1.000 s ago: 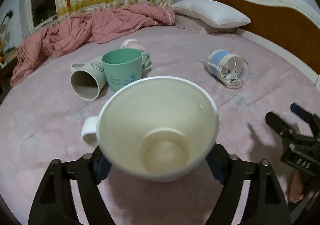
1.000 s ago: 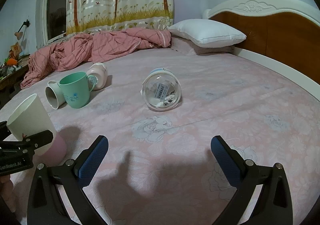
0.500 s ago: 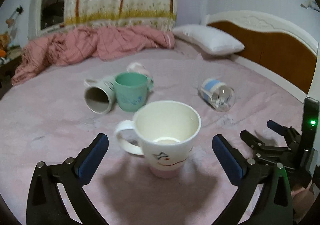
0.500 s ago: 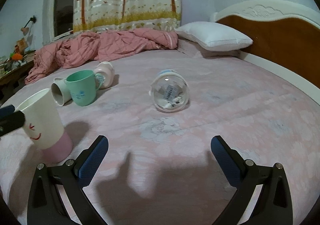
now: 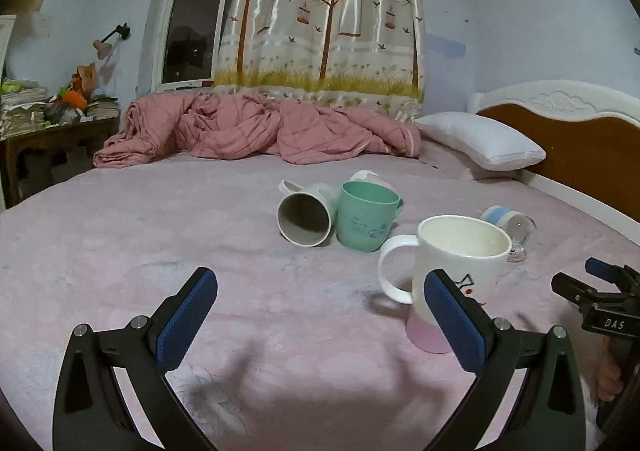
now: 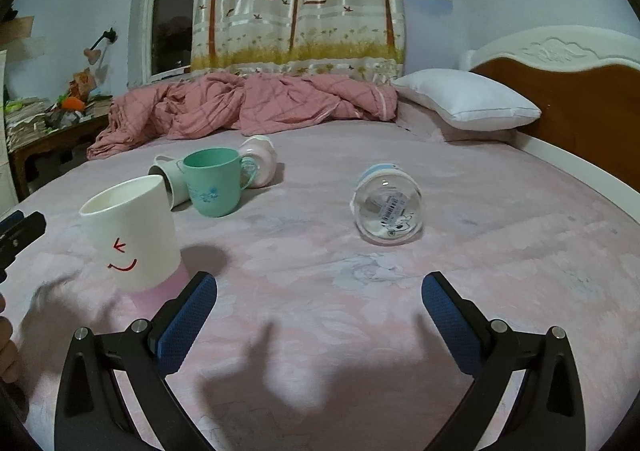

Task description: Flip cup upright

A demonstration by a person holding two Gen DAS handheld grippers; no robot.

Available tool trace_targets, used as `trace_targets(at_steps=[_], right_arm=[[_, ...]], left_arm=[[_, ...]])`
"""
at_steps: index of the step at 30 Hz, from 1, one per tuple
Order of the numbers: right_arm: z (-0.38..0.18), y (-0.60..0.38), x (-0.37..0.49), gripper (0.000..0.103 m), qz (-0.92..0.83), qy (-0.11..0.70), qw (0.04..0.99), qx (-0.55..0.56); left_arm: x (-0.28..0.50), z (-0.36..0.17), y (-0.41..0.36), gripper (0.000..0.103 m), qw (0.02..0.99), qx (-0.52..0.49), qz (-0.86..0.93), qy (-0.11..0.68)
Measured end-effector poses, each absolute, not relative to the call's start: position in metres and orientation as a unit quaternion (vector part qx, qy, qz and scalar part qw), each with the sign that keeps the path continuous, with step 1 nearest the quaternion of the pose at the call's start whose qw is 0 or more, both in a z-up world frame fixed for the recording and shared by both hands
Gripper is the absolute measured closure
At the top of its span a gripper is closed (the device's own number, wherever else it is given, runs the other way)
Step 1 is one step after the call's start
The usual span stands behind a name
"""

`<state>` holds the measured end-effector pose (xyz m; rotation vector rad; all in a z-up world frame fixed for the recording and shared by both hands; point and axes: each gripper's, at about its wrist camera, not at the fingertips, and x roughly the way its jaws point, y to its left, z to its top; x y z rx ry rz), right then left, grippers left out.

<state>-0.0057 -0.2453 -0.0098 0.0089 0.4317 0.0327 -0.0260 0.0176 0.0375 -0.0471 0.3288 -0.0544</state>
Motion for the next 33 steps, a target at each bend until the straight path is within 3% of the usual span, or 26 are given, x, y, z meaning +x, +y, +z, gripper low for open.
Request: trace_targets(at_steps=[15,33], right_arm=[[-0.014,-0.222,-0.002,0.0,0.024,0.221,0.974,-0.051],[-0.015,-0.225,0.0,0.0,0.023,0.227,0.972,-0.047]], left_arm=[[-0.031,0.021,-0.009,0.0,0.987,0.053,-0.015,0.148],[-0.029,0.02,-0.007,0.0,0.986,0.055,-0.011,0.159]])
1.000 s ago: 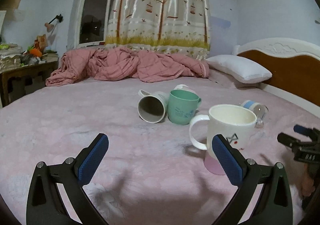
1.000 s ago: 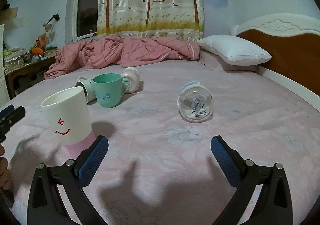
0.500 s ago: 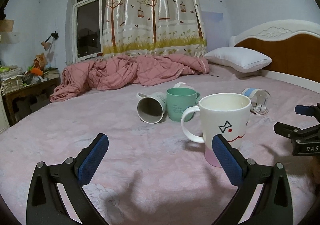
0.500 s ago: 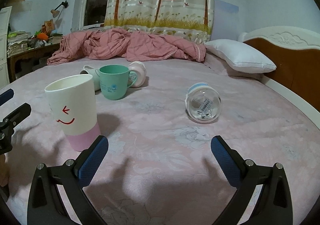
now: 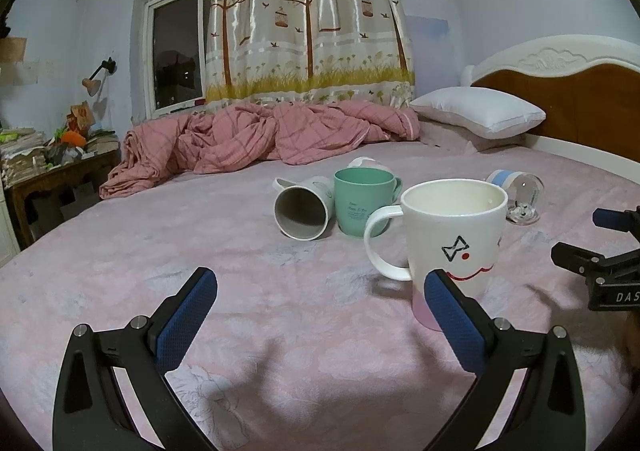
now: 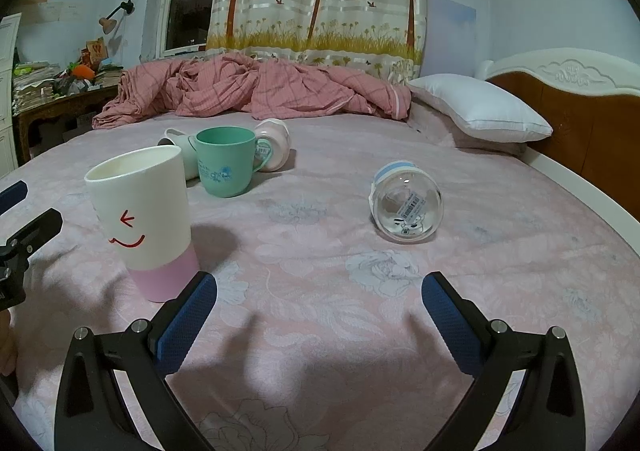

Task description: Flip cup upright

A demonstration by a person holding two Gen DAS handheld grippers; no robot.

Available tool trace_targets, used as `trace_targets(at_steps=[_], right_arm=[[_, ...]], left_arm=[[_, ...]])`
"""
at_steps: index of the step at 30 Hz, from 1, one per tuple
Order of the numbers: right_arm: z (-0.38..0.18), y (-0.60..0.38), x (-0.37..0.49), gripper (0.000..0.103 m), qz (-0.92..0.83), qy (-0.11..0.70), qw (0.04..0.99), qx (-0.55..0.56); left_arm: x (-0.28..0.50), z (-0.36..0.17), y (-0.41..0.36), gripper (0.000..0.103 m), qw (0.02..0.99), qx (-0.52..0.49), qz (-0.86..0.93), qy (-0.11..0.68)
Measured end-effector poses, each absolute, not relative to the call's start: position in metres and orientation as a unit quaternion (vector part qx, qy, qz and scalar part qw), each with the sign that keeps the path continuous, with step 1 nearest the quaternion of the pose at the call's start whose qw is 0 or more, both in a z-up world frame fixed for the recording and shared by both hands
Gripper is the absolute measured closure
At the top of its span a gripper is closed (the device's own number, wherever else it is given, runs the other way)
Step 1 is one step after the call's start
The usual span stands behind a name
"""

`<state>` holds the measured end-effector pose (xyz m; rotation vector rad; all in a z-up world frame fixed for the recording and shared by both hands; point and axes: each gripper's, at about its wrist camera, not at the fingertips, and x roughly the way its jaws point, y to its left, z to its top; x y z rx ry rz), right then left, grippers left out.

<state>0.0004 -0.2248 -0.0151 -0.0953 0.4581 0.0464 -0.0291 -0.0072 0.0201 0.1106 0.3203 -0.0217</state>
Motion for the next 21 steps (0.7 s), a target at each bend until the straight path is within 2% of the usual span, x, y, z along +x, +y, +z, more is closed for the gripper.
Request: trace_targets(at_steps=[21], right_arm=[[-0.0185,-0.2259,0.002,0.0,0.022,0.231,0.972,-0.044]], left_arm=[[-0.0276,0.0191,-0.0042,0.0,0.984,0.051,-0.01,0.168]])
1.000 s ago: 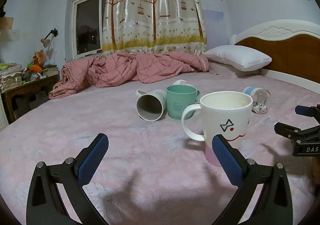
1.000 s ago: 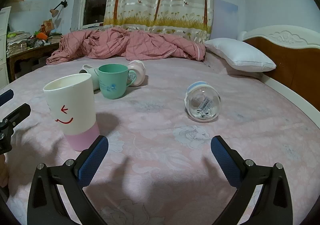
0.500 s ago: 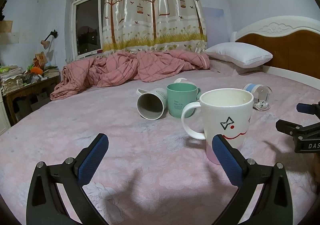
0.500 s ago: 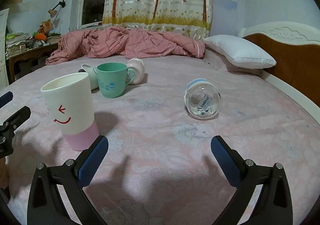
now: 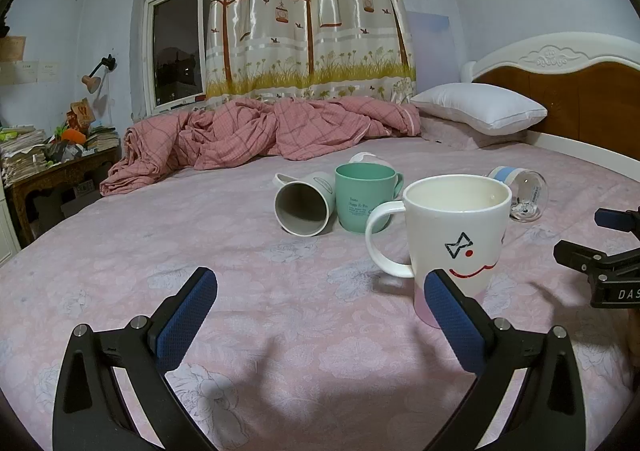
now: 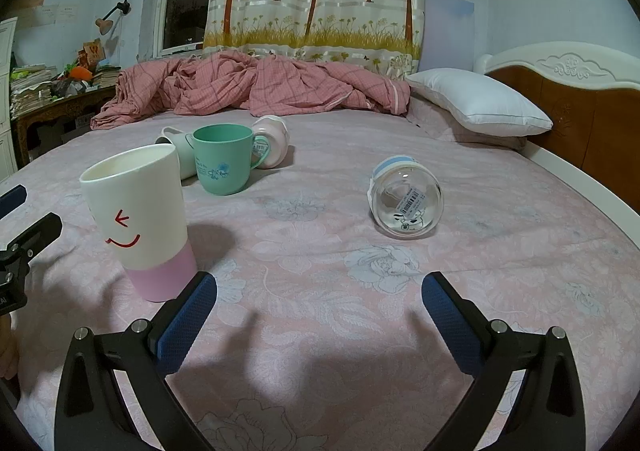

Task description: Flip cup upright

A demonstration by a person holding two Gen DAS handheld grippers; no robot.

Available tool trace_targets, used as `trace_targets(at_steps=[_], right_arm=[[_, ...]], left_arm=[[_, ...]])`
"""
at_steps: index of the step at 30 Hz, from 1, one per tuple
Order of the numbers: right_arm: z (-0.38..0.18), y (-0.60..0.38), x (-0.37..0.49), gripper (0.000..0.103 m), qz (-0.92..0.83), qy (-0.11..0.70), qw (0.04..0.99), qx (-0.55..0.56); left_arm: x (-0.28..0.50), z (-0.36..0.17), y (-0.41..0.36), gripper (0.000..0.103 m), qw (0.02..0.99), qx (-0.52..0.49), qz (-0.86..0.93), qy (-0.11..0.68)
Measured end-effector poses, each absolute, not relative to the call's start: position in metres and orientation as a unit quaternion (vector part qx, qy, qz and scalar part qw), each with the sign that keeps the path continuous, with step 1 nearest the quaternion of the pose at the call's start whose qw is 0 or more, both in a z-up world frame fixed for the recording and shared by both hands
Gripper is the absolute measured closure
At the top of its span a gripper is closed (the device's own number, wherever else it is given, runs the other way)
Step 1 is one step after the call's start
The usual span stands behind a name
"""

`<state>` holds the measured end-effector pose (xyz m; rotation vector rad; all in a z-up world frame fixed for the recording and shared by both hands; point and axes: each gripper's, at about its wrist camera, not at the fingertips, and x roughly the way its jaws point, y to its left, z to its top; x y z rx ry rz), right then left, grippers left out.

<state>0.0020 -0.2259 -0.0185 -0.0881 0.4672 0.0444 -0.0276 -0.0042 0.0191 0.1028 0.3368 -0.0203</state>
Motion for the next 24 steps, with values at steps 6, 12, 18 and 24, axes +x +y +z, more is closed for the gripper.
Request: trace_targets(at_steps=[6,12,18,24], right_arm=[[-0.0177,-0.2263,0.0024,0.0,0.022,0.232,0.972,-0.044],[-0.0179,-0.2261,0.0022,0.0,0.022,0.232,0.972,-0.044],[-0.0176,-0.2263,0.0021,0.0,0.022,0.232,0.971,-0.044],[-0.0169,-0.2264,0.0022,0.0,0.022,0.232,0.971,-0.044]], left_arm=[[-0.0275,0.0195,-0.0039,0.0,0.984,0.052,-0.01,0.167],[-0.0276,0.0198,-0.0043,0.0,0.985,0.052,-0.01,0.167],[-0.0275,0.0199,-0.0041,0.0,0.984,0.052,-0.009,0.168],[-0.0255,0.0177,-0.002,0.0,0.984,0.051,-0.008,0.17]])
